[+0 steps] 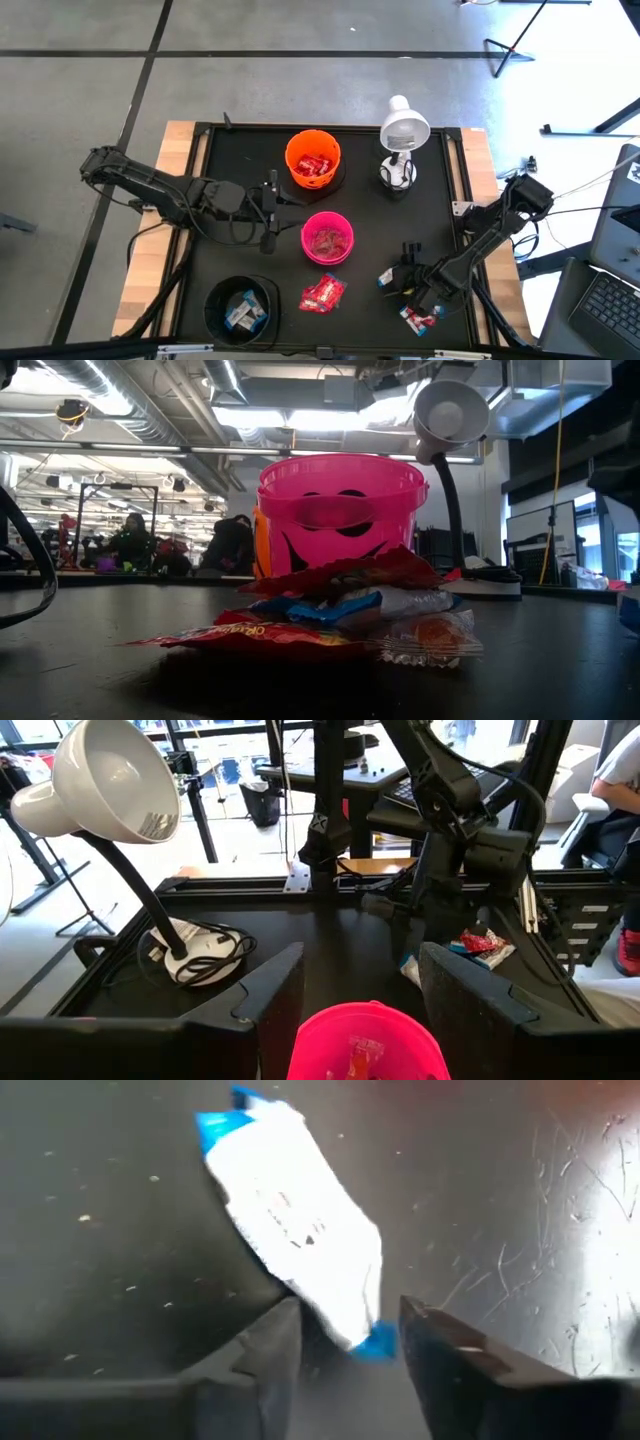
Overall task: Sort candy
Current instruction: Put the white chocolate into the black bucket
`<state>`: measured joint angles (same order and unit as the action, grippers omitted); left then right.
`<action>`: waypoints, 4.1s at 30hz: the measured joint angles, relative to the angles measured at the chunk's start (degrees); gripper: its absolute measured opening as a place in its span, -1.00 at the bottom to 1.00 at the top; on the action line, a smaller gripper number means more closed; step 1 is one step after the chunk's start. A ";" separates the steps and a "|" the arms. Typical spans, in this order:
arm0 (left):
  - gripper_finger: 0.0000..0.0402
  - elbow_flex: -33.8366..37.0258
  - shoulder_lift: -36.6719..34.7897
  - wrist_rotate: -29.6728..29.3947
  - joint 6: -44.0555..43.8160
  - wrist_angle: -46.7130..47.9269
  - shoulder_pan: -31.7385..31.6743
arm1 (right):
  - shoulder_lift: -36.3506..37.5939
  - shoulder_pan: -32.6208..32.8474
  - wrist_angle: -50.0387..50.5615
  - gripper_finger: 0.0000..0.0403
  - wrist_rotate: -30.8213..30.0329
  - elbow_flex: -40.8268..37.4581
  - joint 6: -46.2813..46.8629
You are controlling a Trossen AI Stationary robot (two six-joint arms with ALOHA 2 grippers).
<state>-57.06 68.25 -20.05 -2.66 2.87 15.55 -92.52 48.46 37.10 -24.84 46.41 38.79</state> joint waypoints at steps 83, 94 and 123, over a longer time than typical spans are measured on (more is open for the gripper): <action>0.21 0.00 18.82 -3.46 22.83 -21.05 7.34 | 13.81 -16.34 -29.92 -1.00 -15.94 10.36 -27.05; 0.27 -0.04 22.39 -3.45 35.70 -28.67 7.89 | 13.26 -17.86 -36.80 -1.00 -11.85 10.34 -27.33; -0.33 -0.04 24.81 -5.79 40.83 -34.69 8.59 | 9.85 -19.27 -40.25 -1.00 -5.53 10.32 -28.27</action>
<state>-57.10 93.06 -25.84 38.17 -31.81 24.15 -82.67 29.19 -3.15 -30.37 56.73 10.52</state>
